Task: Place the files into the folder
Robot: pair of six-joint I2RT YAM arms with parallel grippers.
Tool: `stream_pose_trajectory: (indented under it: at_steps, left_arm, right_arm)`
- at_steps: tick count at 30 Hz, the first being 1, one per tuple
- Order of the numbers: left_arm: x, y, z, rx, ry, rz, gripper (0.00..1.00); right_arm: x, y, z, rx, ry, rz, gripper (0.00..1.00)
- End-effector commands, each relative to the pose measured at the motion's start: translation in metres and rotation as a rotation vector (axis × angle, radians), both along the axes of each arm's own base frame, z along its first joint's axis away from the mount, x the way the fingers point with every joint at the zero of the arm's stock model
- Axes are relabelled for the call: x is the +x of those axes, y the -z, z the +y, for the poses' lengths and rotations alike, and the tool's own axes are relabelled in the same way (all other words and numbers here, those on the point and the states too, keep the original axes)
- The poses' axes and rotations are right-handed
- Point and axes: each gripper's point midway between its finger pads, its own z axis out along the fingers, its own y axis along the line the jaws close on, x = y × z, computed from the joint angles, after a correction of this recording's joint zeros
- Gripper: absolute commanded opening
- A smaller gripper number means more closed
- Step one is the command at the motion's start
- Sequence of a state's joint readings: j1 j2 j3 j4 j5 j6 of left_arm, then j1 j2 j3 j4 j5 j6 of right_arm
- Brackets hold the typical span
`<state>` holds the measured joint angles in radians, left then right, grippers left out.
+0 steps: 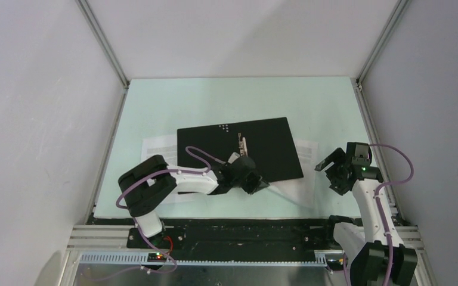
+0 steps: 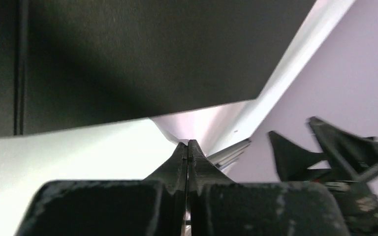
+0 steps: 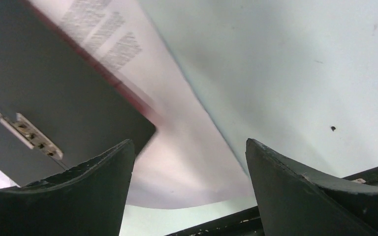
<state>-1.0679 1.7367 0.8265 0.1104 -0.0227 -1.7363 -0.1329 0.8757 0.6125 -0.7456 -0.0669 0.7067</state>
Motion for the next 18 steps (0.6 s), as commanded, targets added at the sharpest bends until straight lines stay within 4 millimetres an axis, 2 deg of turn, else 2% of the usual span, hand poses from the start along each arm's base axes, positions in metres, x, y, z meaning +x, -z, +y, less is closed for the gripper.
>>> stream_pose_trajectory:
  at_steps: [1,5,8,9,13,18]
  left_arm:
    - [0.027,-0.048,-0.006,-0.173,-0.027,-0.043,0.0]
    - [0.039,-0.062,-0.01,-0.253,-0.024,-0.032,0.0]
    - [0.04,-0.066,-0.015,-0.287,-0.01,-0.022,0.0]
    - [0.041,-0.065,-0.015,-0.293,-0.014,-0.018,0.0]
    - [0.042,-0.067,-0.013,-0.325,-0.015,-0.013,0.0]
    - [0.038,-0.063,-0.009,-0.333,-0.014,-0.004,0.0]
  right_arm:
    - [-0.001,0.004,-0.006,0.018,0.032,0.067,0.87]
    - [-0.003,0.012,0.006,0.101,0.009,0.095,0.87]
    - [-0.007,0.017,0.018,0.171,0.009,0.091,0.86]
    - [-0.005,0.016,0.023,0.198,-0.001,0.075,0.86]
    - [-0.013,0.032,0.038,0.294,0.009,0.104,0.83]
    - [-0.021,0.05,0.046,0.355,0.036,0.127,0.77]
